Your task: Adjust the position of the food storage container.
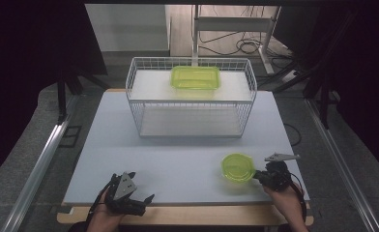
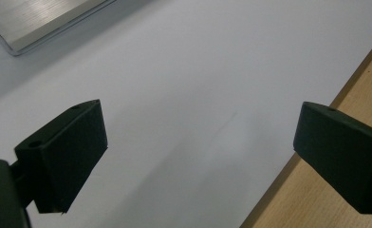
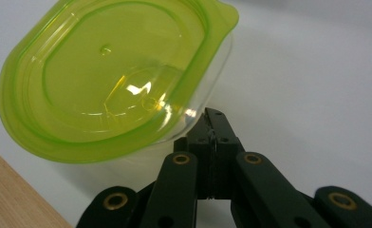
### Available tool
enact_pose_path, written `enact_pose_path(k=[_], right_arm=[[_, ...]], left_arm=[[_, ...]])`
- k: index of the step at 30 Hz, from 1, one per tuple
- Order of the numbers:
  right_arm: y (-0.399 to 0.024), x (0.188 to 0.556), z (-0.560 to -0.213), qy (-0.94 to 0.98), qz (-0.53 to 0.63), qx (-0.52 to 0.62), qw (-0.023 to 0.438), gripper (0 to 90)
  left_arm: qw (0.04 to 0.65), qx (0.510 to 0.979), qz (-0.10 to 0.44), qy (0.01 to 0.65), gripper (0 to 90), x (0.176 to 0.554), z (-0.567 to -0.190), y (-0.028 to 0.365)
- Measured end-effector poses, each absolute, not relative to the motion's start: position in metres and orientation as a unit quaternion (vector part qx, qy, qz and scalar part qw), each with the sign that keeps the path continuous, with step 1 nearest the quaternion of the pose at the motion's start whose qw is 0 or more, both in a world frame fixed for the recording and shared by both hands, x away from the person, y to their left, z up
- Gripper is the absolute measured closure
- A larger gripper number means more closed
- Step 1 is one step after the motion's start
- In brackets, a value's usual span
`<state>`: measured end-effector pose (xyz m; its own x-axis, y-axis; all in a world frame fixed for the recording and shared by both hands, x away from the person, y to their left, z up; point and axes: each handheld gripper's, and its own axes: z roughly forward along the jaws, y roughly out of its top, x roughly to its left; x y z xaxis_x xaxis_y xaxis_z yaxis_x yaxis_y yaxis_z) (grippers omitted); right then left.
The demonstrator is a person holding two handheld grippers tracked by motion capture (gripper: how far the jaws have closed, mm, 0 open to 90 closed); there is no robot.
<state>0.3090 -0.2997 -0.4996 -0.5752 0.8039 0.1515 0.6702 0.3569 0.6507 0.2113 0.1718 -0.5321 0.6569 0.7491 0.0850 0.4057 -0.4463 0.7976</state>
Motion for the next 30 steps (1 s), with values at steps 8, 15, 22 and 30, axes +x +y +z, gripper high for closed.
enact_pose_path(k=[8,15,22,30], right_arm=[[-0.287,0.313,-0.503,0.823,0.356,0.437,0.073,89.0],[-0.266,0.318,-0.506,0.831,0.365,0.417,0.055,88.9],[-0.237,0.325,-0.508,0.839,0.374,0.394,0.028,88.8],[-0.218,0.336,-0.511,0.838,0.385,0.386,0.008,88.8]], left_arm=[[0.390,0.823,0.218,0.351,3.8,0.212,-0.533,0.171],[0.388,0.824,0.219,0.351,3.7,0.212,-0.533,0.171],[0.385,0.825,0.219,0.350,3.7,0.212,-0.533,0.171],[0.385,0.825,0.219,0.350,3.7,0.212,-0.533,0.171]])
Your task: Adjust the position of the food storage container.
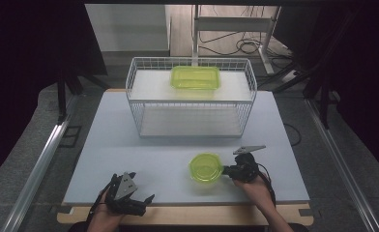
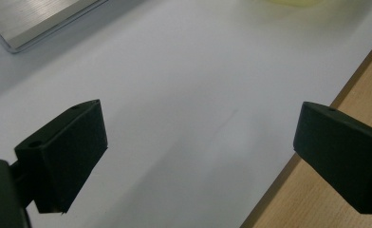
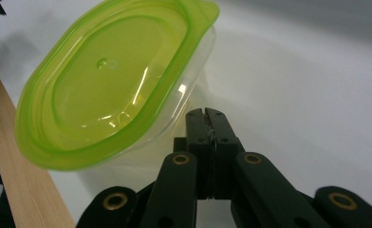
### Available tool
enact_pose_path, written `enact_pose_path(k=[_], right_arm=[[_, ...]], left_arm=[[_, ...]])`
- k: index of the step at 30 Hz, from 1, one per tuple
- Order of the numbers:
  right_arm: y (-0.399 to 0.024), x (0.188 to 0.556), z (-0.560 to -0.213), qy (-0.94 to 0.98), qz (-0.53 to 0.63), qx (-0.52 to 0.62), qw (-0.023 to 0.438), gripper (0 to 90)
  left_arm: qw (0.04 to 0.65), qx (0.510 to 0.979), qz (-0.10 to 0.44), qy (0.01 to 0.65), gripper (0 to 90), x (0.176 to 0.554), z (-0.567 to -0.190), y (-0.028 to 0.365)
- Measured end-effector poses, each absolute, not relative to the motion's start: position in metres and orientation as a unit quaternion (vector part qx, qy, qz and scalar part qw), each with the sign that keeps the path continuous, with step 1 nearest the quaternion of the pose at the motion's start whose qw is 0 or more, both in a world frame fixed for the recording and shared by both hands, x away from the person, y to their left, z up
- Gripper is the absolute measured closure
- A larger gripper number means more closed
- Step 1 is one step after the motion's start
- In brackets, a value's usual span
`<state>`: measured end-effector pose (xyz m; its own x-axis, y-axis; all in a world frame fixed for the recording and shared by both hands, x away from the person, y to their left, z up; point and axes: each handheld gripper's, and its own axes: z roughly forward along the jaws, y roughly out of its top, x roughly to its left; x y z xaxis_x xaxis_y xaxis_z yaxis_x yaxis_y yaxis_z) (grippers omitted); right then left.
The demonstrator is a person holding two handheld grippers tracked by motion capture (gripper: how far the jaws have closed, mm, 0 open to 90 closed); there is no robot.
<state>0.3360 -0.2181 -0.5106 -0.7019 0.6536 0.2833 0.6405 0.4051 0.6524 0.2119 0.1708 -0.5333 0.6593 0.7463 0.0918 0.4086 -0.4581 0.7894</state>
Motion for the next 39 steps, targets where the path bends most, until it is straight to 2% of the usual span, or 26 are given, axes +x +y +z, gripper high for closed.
enact_pose_path(k=[13,17,22,24,26,28,29,36,39], right_arm=[[-0.184,0.350,-0.518,0.845,0.384,0.372,-0.012,88.9],[-0.177,0.351,-0.517,0.851,0.381,0.361,-0.001,88.7],[-0.186,0.349,-0.513,0.857,0.370,0.356,0.039,85.3],[-0.193,0.346,-0.508,0.857,0.369,0.353,0.064,81.3],[-0.196,0.345,-0.506,0.857,0.369,0.353,0.069,79.3],[-0.203,0.337,-0.502,0.857,0.371,0.347,0.087,72.7],[-0.203,0.337,-0.502,0.857,0.371,0.347,0.087,72.7],[-0.214,0.318,-0.495,0.861,0.369,0.327,0.122,56.6],[-0.217,0.310,-0.493,0.860,0.378,0.319,0.128,45.1]], left_arm=[[0.385,0.826,0.220,0.349,3.8,0.212,-0.533,0.171],[0.385,0.825,0.218,0.351,3.8,0.212,-0.533,0.171],[0.382,0.827,0.216,0.351,4.0,0.211,-0.533,0.170],[0.381,0.827,0.216,0.352,4.0,0.211,-0.533,0.170],[0.381,0.827,0.215,0.353,4.0,0.211,-0.532,0.170],[0.380,0.826,0.213,0.357,4.2,0.212,-0.532,0.170],[0.380,0.826,0.213,0.357,4.3,0.212,-0.532,0.170],[0.381,0.822,0.206,0.370,4.8,0.212,-0.530,0.171],[0.380,0.822,0.206,0.370,4.7,0.212,-0.530,0.171]])
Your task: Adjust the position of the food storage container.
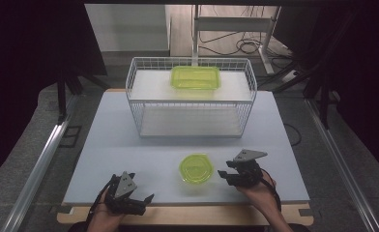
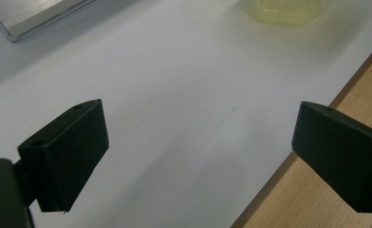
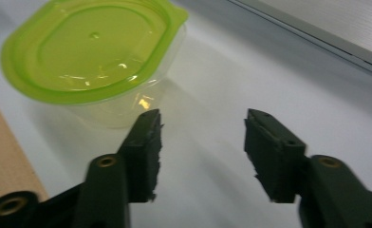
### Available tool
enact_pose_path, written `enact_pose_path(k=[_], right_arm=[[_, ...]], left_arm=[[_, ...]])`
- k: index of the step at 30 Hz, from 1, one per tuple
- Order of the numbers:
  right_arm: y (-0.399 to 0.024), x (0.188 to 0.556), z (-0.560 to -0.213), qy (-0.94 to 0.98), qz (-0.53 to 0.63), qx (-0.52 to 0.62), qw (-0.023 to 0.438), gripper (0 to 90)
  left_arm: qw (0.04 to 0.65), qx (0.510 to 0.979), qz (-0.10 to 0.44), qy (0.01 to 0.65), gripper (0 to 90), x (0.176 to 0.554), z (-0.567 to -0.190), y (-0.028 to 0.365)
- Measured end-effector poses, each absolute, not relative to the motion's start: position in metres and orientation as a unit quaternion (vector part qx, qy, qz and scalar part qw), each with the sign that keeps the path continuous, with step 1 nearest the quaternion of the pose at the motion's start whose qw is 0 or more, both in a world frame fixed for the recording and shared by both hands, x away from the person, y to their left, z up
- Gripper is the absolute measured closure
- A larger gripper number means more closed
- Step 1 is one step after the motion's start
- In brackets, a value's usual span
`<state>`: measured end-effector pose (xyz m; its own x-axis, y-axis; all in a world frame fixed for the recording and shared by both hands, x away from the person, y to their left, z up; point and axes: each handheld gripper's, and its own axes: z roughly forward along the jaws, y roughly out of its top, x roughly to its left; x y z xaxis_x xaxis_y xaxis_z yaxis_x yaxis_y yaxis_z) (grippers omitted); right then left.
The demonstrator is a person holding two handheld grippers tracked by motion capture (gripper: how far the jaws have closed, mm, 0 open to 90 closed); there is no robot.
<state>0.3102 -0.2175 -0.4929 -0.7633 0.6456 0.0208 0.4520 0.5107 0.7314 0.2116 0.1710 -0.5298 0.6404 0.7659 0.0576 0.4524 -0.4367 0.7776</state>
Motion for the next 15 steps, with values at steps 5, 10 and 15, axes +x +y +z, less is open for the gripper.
enact_pose_path(k=[5,10,15], right_arm=[[-0.220,0.305,-0.494,0.861,0.388,0.306,0.117,31.4],[-0.224,0.302,-0.501,0.866,0.383,0.304,0.103,18.9],[-0.224,0.304,-0.503,0.864,0.376,0.319,0.104,12.2]], left_arm=[[0.379,0.822,0.209,0.369,4.6,0.212,-0.530,0.171],[0.378,0.823,0.212,0.367,4.5,0.212,-0.531,0.170],[0.377,0.824,0.213,0.366,4.5,0.212,-0.531,0.170]])
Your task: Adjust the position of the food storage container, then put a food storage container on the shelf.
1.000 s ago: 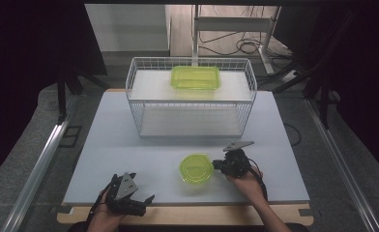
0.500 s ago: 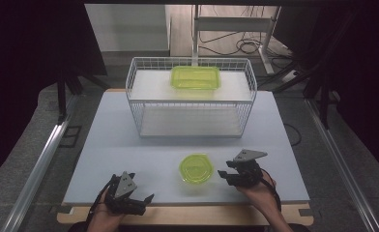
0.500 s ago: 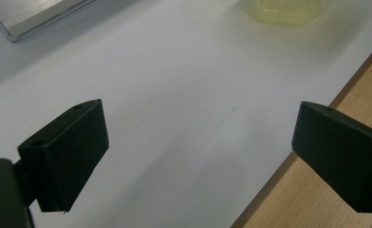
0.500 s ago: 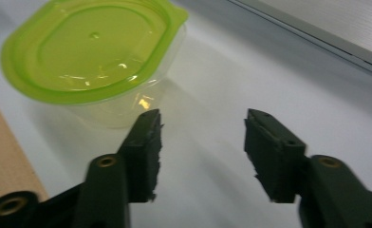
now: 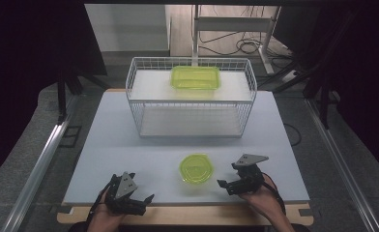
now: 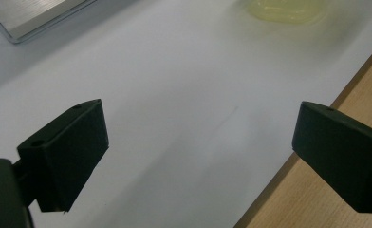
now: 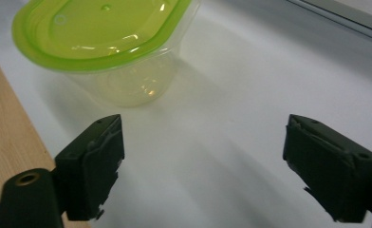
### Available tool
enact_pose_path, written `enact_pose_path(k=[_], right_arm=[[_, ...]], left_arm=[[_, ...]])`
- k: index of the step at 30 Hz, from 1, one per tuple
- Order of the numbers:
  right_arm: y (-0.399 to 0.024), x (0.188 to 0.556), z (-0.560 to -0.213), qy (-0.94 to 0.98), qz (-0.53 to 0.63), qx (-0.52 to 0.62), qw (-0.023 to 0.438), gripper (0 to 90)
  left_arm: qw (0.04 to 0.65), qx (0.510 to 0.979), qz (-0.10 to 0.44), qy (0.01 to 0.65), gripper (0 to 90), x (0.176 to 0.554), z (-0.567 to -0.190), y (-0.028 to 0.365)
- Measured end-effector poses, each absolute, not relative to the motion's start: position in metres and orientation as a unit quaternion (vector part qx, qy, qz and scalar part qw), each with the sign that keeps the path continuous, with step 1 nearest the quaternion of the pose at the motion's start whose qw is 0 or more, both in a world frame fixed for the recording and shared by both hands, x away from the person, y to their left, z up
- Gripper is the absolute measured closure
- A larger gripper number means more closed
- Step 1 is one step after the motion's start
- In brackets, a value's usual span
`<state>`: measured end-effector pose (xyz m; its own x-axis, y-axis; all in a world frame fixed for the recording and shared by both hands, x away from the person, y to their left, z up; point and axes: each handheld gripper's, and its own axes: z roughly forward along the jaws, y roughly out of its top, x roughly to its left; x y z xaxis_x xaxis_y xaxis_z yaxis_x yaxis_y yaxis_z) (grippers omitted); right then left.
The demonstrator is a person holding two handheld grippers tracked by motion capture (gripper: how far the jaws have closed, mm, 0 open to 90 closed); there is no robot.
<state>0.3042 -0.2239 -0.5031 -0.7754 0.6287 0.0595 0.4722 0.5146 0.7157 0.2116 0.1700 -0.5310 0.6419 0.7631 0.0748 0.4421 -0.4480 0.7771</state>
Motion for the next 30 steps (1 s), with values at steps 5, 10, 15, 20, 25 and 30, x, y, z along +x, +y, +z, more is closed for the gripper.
enact_pose_path(k=[5,10,15,20,25,30], right_arm=[[-0.224,0.306,-0.502,0.861,0.371,0.335,0.092,8.1],[-0.225,0.308,-0.495,0.851,0.381,0.349,0.089,13.3],[-0.226,0.310,-0.493,0.846,0.394,0.352,0.077,21.0],[-0.225,0.313,-0.489,0.843,0.404,0.350,0.064,27.2],[-0.221,0.317,-0.486,0.844,0.406,0.347,0.056,31.9],[-0.218,0.321,-0.483,0.843,0.411,0.342,0.049,35.9]], left_arm=[[0.377,0.825,0.211,0.365,4.6,0.212,-0.532,0.170],[0.378,0.824,0.212,0.364,4.7,0.212,-0.531,0.170],[0.377,0.825,0.213,0.364,4.7,0.212,-0.531,0.170],[0.376,0.825,0.214,0.363,4.7,0.212,-0.532,0.170],[0.377,0.825,0.215,0.363,4.6,0.212,-0.532,0.170],[0.377,0.825,0.215,0.363,4.6,0.212,-0.532,0.170]])
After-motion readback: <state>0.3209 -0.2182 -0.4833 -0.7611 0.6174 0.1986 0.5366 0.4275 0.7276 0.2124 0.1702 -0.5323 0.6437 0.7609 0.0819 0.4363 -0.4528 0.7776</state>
